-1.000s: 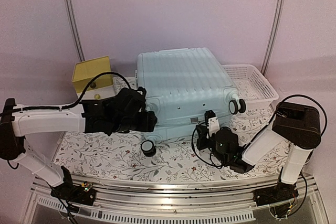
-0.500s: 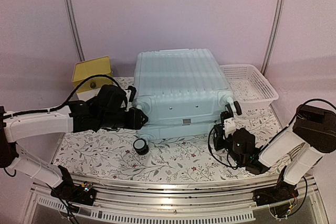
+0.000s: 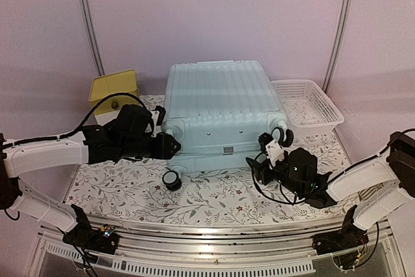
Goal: Open, take out, and arrange the luggage
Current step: Unzip the zipper of the luggage.
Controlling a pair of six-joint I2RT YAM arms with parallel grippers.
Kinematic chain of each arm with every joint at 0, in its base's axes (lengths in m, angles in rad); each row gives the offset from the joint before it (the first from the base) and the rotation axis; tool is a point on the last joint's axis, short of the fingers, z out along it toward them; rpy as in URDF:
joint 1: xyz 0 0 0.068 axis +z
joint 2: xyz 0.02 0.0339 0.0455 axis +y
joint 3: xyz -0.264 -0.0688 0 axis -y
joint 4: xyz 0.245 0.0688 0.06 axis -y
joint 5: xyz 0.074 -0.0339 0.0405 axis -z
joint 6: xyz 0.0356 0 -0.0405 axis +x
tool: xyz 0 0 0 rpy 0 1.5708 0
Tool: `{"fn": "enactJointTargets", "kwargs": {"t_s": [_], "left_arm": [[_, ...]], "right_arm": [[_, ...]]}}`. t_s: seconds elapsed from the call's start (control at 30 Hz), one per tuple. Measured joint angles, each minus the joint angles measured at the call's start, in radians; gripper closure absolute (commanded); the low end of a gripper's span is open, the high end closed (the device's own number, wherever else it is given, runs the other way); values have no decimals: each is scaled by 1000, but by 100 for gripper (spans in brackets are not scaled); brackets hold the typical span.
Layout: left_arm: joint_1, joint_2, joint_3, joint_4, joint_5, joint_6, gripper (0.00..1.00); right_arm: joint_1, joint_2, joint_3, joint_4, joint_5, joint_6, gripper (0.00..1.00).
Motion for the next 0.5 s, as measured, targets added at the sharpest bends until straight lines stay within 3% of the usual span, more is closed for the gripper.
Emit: {"fn": "enactJointTargets", "kwargs": {"t_s": [0.17,0.27,0.37,0.5], "left_arm": [[2,0,0,0,4,4,45],[3,0,0,0,6,7,45],[3,-1,-1,1,6,9,45],[3,-6,-8,11,7,11,45]], "right_arm": [[54,-87,110,-127,-160,24,27],[63,-139,199,-211,-248,121,22],[63,-179,335,-304,-279,270,1],[63,-233,502,-405,-267,461,1]]}}
